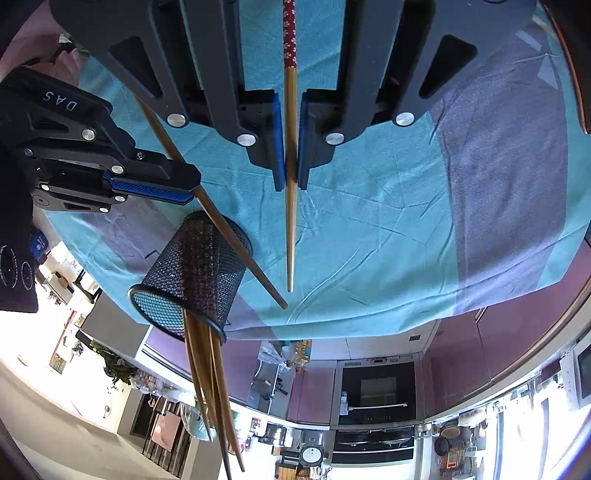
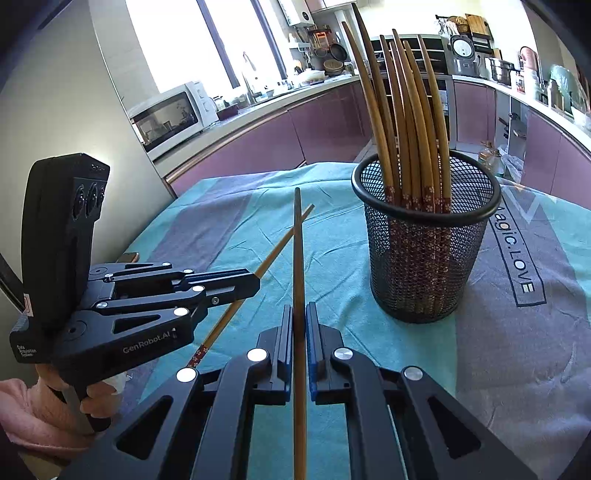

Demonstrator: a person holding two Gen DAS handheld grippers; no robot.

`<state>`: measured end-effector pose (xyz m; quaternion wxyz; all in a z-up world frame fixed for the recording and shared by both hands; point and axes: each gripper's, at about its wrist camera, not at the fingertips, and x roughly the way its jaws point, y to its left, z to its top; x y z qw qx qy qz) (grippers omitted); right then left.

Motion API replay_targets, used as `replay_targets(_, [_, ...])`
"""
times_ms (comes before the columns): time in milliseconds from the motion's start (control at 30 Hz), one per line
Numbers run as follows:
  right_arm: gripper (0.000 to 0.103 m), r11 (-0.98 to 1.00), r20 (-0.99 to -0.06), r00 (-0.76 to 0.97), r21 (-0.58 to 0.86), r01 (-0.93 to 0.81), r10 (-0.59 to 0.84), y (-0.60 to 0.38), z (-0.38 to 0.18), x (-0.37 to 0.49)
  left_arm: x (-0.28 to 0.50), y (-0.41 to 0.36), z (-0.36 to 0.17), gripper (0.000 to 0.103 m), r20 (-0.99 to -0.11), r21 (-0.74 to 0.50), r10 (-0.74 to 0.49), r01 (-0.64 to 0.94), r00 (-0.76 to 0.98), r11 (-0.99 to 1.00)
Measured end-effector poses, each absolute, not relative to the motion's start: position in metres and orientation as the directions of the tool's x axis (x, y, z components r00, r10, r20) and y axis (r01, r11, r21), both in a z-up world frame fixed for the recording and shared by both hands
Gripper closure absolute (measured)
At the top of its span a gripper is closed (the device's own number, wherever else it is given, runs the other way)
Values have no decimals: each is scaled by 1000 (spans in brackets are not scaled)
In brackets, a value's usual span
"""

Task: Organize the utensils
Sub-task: 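Lift a chopstick upright with the right gripper while the left gripper lifts the other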

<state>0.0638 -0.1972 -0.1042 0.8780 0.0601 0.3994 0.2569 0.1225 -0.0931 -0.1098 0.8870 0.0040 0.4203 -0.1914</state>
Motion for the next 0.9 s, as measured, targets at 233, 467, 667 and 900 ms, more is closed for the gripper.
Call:
replay_targets(233, [97,858,-648,570,305,-413,505,-201,-92,57,114,-87,-95,96,-724,-181,-363,347,587,920])
replay_targets(467, [97,853,-618,594,302,-426,516,-207,-81,51,107,-87,-84,96,-706,-194,-384,358,595,913])
replay_targets(667, [97,850,-599,608,305,-429,521,-213,-75,48,102,-86,-77,96,-689,-223,-417,373,593,901])
replay_targets(900, [97,847,-577,623,312,-430,528,-223,-67,44,97,-81,-68,96,-666,-259,-456,390,591,884])
